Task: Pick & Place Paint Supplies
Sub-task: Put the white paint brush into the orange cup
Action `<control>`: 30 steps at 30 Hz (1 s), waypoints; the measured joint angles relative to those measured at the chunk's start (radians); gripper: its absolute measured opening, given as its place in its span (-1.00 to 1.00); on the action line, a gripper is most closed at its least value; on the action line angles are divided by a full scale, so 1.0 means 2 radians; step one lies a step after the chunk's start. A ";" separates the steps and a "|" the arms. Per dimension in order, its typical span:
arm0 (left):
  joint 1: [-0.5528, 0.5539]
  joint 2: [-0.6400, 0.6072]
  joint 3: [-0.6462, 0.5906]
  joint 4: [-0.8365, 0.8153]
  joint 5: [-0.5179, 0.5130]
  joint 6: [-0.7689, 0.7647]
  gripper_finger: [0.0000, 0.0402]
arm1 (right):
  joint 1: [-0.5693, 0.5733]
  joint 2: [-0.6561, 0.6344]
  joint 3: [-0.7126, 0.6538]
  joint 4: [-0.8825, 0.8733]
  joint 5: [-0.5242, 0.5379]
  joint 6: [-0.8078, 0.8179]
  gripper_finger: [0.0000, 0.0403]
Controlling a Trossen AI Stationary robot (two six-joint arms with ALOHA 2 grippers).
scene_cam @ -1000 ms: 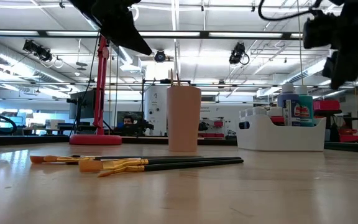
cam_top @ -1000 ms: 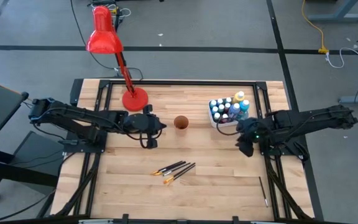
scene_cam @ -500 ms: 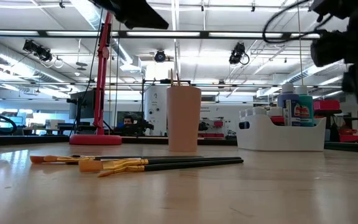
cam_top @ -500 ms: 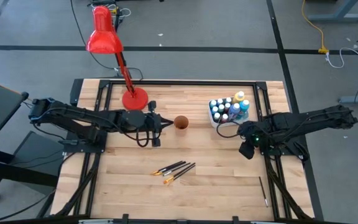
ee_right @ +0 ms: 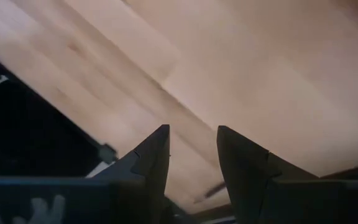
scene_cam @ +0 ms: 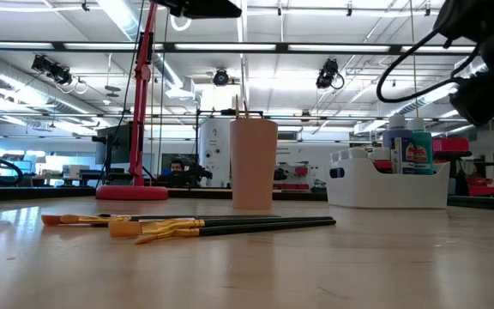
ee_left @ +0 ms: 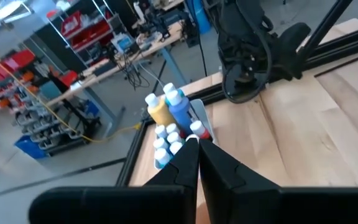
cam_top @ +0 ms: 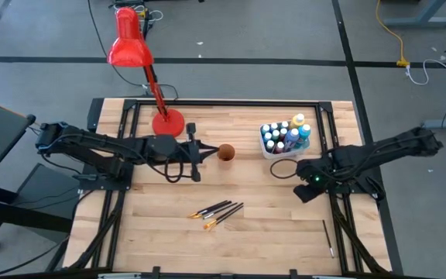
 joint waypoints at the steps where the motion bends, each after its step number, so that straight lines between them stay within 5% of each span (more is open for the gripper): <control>1: 0.000 0.000 0.000 0.003 0.000 0.005 -0.89 | 0.003 0.006 0.002 0.007 -0.002 0.005 -0.32; 11: 0.000 0.000 0.000 0.002 0.002 0.007 -0.89 | 0.070 0.087 0.037 0.027 -0.083 0.136 -0.36; 23: 0.000 0.000 0.000 -0.031 0.002 -0.020 -0.89 | 0.188 0.203 0.061 0.035 -0.080 0.294 -0.48; 30: 0.000 0.000 0.000 -0.025 0.002 -0.016 -0.89 | 0.228 0.288 0.061 0.038 -0.178 0.300 -0.56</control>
